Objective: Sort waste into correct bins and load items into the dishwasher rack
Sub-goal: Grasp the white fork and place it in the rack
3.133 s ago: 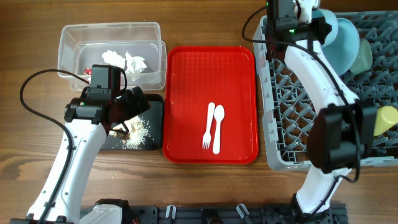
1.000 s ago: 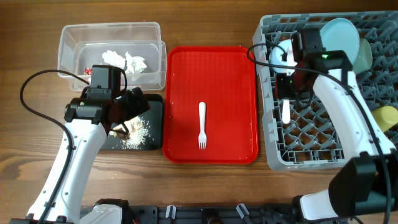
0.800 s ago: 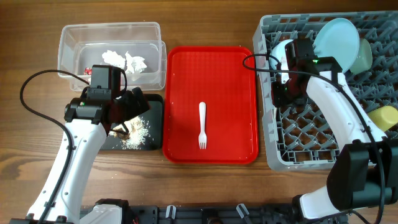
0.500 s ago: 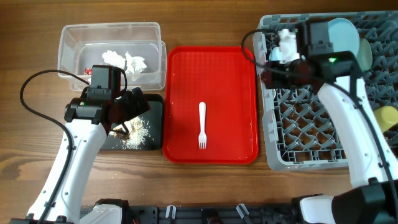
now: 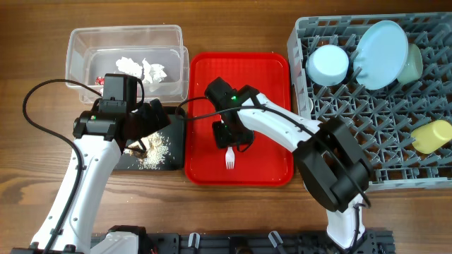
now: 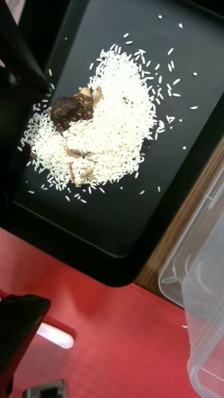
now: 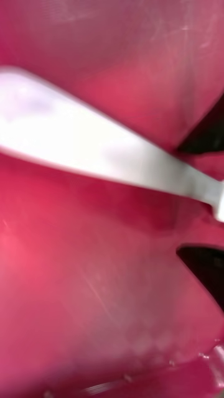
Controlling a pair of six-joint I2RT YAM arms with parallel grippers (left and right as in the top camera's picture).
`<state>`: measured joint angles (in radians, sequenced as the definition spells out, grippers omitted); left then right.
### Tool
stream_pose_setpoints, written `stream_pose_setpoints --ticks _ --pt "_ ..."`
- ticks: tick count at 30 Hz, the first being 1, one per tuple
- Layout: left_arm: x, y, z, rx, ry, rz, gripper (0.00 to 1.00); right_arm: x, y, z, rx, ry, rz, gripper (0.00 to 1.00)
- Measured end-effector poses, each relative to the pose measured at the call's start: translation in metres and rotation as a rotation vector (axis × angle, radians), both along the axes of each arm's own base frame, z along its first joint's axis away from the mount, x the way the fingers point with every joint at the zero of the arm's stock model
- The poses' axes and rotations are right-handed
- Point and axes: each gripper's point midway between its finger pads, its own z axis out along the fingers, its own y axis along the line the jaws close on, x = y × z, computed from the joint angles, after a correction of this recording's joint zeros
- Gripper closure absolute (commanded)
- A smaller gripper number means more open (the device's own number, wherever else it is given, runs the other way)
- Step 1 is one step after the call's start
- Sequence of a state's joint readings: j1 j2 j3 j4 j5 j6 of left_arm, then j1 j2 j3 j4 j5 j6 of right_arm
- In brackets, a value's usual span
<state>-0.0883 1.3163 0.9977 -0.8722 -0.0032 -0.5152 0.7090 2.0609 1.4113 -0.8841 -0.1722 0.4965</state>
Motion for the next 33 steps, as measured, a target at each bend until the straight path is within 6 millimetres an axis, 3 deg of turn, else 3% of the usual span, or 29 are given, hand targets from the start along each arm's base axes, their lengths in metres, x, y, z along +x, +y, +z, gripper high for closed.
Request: stream_pose_setpoints --ticks 1,5,9,10,12,14,15,17,21,23,24,26,28,31,33 --pt "0.0 0.0 0.0 0.0 0.0 0.0 0.0 0.002 -0.004 -0.001 -0.024 -0.007 -0.029 0.95" --pt "0.0 0.0 0.0 0.0 0.0 0.0 0.0 0.005 -0.018 -0.002 -0.082 -0.014 -0.073 0.96" --pt "0.0 0.0 0.0 0.0 0.0 0.0 0.0 0.018 -0.058 0.016 -0.144 -0.003 -0.091 0.96" --pt "0.0 0.0 0.0 0.0 0.0 0.0 0.0 0.042 -0.074 0.048 -0.111 -0.089 -0.098 0.96" --pt "0.0 0.0 0.0 0.0 0.0 0.0 0.0 0.067 -0.095 0.097 -0.07 -0.229 -0.108 0.96" --pt "0.0 0.0 0.0 0.0 0.0 0.0 0.0 0.088 -0.149 0.172 -0.069 -0.434 -0.159 0.96" --pt "0.0 0.0 0.0 0.0 0.0 0.0 0.0 0.089 -0.161 0.18 -0.081 -0.448 -0.166 0.96" --pt "0.0 0.0 0.0 0.0 0.0 0.0 0.0 0.089 -0.201 0.176 -0.142 -0.421 -0.198 0.96" --pt "0.0 0.0 0.0 0.0 0.0 0.0 0.0 0.073 -0.245 0.122 -0.214 -0.263 -0.231 0.91" --pt "0.0 0.0 0.0 0.0 0.0 0.0 0.0 0.069 -0.245 0.107 -0.222 -0.234 -0.211 0.8" --pt "0.0 0.0 0.0 0.0 0.0 0.0 0.0 0.069 -0.244 0.098 -0.219 -0.229 -0.199 0.67" --pt "0.0 0.0 0.0 0.0 0.0 0.0 0.0 0.07 -0.242 0.091 -0.206 -0.225 -0.191 0.53" --pt "0.0 0.0 0.0 0.0 0.0 0.0 0.0 0.075 -0.24 0.092 -0.194 -0.246 -0.185 0.51" --pt "0.005 -0.001 0.002 0.003 -0.023 -0.016 0.0 0.08 -0.242 0.096 -0.191 -0.272 -0.203 0.29" --pt "0.017 -0.005 0.008 0.018 -0.08 -0.073 0.0 0.096 -0.235 0.111 -0.128 -0.351 -0.214 0.27"
